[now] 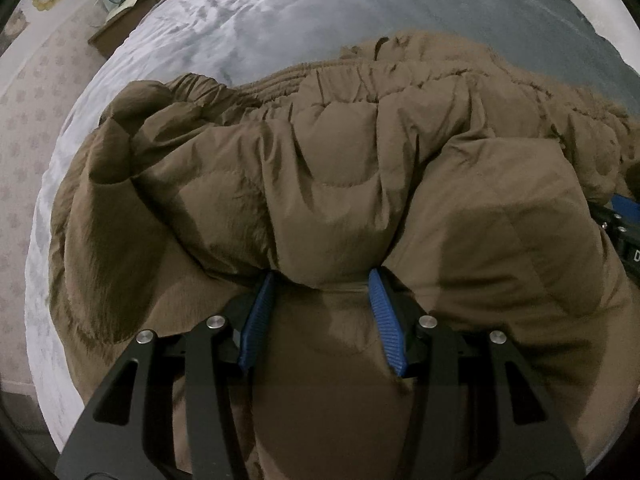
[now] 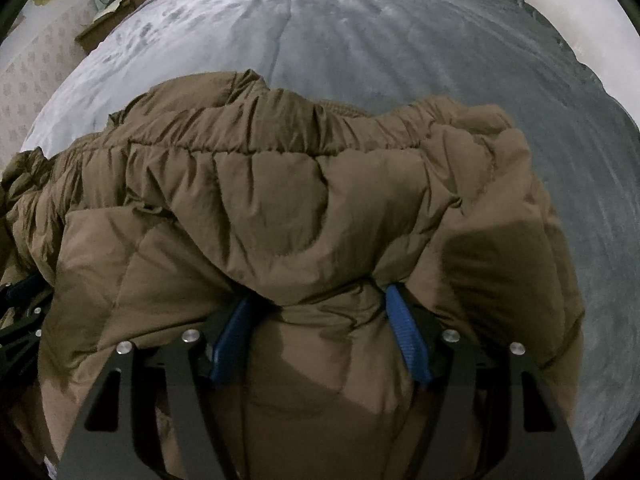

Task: Fold large clothes

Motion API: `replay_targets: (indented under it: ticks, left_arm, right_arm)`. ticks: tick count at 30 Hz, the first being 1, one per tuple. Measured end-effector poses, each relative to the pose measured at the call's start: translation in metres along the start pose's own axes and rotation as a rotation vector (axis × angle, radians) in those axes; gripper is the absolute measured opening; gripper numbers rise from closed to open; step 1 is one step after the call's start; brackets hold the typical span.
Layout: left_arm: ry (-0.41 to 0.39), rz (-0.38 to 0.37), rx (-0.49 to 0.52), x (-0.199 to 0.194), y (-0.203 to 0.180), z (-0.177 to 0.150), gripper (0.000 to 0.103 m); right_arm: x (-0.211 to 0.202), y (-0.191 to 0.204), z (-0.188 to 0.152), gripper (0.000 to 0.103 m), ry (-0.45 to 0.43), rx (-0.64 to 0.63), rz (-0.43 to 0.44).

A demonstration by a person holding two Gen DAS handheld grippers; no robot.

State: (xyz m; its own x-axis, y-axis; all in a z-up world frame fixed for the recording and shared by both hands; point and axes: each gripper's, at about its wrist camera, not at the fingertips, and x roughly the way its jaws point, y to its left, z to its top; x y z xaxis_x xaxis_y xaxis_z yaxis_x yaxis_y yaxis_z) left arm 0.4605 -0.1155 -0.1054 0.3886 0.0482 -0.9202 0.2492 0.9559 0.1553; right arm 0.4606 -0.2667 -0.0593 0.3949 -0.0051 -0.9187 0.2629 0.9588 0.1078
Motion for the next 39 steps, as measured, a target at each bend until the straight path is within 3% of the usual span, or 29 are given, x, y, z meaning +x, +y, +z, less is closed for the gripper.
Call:
replay_targets:
  ticks: [2, 6, 9, 12, 16, 20, 23, 26, 31, 39]
  left_arm:
    - [-0.016, -0.012, 0.004, -0.011, 0.006, -0.003, 0.049]
    - [-0.067, -0.004, -0.010, -0.037, 0.016, -0.010, 0.049]
    - [-0.152, 0.011, -0.024, -0.070, 0.027, -0.023, 0.055]
    - [-0.213, 0.005, -0.061, -0.096, 0.044, -0.041, 0.058]
    - [-0.224, 0.025, -0.110, -0.104, 0.067, -0.069, 0.058]
    - [-0.201, 0.068, -0.114, -0.098, 0.095, -0.086, 0.056]
    - [-0.167, 0.051, -0.141, -0.084, 0.106, -0.090, 0.054]
    - [-0.160, 0.041, -0.151, -0.073, 0.107, -0.092, 0.052]
    - [-0.138, 0.099, -0.104, -0.051, 0.086, -0.094, 0.051]
    - [-0.107, 0.032, -0.143, -0.023, 0.100, -0.097, 0.052]
  right_arm:
    - [-0.006, -0.002, -0.002, 0.069, -0.013, -0.011, 0.015]
    - [-0.043, -0.008, -0.018, 0.069, -0.138, -0.041, 0.086]
    - [-0.079, -0.017, -0.037, 0.070, -0.249, -0.036, 0.113]
    - [-0.102, -0.030, -0.061, 0.070, -0.303, -0.004, 0.147]
    - [-0.117, -0.046, -0.099, 0.070, -0.356, -0.001, 0.091]
    - [-0.117, -0.067, -0.117, 0.070, -0.356, 0.022, 0.054]
    - [-0.114, -0.079, -0.126, 0.070, -0.349, 0.057, 0.062]
    - [-0.096, -0.088, -0.129, 0.070, -0.301, 0.079, 0.058]
    - [-0.071, -0.075, -0.126, 0.069, -0.264, 0.028, 0.003]
    - [-0.041, -0.071, -0.120, 0.069, -0.204, 0.030, 0.007]
